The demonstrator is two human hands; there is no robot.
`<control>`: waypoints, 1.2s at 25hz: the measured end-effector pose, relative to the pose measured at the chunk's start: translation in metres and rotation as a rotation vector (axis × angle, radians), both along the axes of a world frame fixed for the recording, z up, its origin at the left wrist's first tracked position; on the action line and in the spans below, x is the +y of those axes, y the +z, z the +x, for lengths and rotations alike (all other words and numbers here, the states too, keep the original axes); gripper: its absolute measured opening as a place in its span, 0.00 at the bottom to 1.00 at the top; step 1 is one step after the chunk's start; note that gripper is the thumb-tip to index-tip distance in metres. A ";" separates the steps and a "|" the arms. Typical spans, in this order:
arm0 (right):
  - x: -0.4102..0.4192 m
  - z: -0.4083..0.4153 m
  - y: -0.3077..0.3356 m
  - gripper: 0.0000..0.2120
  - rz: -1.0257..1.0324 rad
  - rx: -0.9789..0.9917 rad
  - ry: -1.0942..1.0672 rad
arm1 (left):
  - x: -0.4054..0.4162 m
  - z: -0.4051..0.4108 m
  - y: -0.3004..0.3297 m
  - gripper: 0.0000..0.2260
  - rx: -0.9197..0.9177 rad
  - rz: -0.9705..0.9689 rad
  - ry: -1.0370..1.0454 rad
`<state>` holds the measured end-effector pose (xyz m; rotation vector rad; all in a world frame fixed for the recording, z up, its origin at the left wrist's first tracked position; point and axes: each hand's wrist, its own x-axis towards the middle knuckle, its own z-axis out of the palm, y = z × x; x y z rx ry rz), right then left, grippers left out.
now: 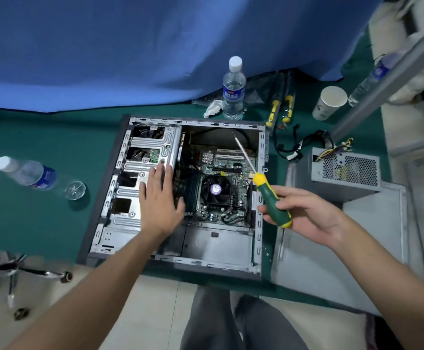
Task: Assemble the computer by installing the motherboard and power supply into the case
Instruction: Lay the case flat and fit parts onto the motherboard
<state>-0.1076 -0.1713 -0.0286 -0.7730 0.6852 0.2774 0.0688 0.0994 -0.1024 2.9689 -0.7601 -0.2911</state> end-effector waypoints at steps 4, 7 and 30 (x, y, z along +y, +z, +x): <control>0.004 -0.018 -0.014 0.13 -0.172 0.044 0.041 | -0.005 0.001 0.002 0.40 -0.020 0.006 0.015; 0.017 -0.044 -0.046 0.08 -0.608 0.270 0.035 | -0.007 -0.005 0.001 0.40 -0.033 -0.002 0.010; 0.055 -0.080 -0.123 0.08 -0.963 0.510 0.016 | -0.007 -0.009 0.001 0.39 -0.032 0.005 0.025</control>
